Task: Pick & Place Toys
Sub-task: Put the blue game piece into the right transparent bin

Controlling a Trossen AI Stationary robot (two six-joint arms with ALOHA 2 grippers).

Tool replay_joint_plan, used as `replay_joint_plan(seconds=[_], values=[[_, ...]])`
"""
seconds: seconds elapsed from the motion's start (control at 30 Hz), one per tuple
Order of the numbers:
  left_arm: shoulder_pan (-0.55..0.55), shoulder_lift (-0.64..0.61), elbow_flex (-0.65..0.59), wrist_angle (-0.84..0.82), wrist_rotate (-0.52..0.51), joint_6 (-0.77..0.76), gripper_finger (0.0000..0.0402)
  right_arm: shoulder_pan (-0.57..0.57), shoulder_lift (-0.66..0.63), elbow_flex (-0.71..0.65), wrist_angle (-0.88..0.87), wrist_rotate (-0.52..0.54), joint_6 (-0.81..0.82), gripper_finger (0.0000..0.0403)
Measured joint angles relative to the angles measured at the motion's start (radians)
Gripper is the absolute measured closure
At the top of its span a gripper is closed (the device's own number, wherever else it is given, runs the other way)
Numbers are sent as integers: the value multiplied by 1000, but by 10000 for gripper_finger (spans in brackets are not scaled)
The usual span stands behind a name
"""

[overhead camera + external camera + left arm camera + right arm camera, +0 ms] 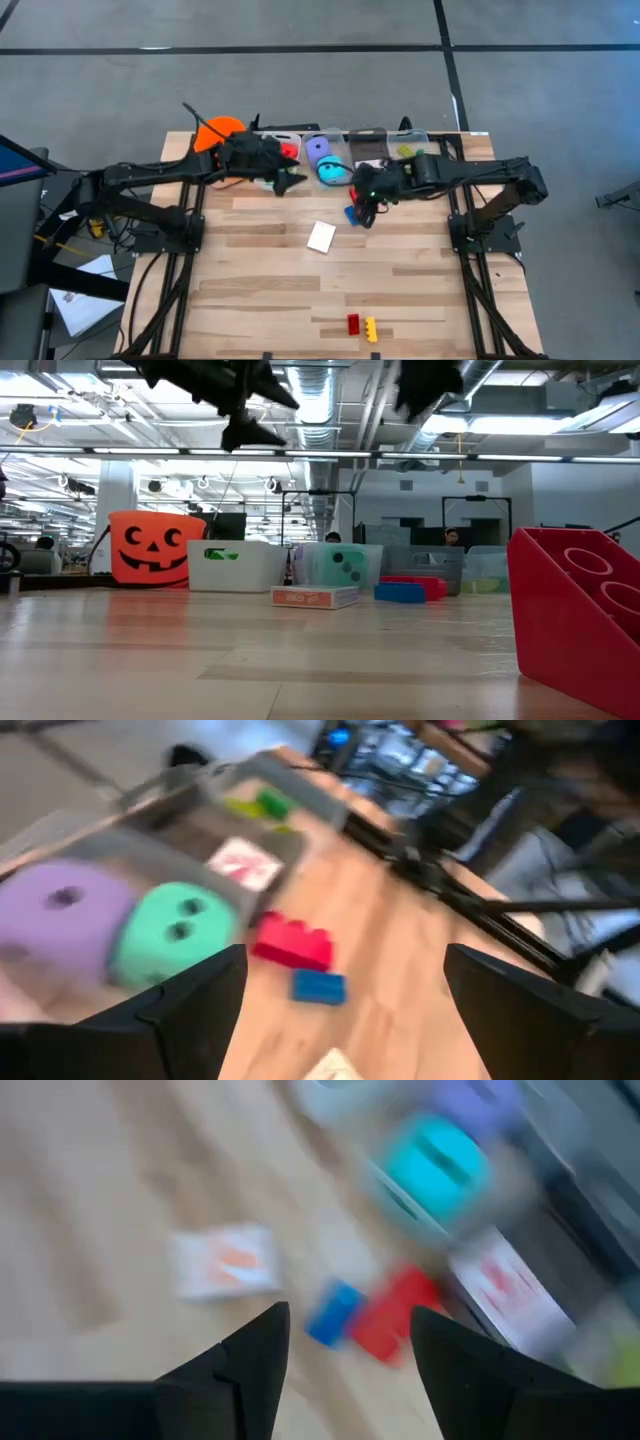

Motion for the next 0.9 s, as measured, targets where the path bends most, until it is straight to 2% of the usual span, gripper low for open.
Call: replay_joint_plan(seconds=[0.1,0.27,0.53,0.77,0.9], values=[[-67,-1,0,14,-2,66,78,-10,2,-67,-64,70,169,201],[-135,-1,0,15,-5,106,88,-29,3,-211,31,-60,306,201],[-144,-1,0,16,-10,68,94,-47,2,-441,254,-189,470,201],[-144,-1,0,16,-9,58,94,-91,2,-533,330,-226,509,201],[-144,-1,0,15,-9,25,95,-123,2,-569,447,-321,445,201]])
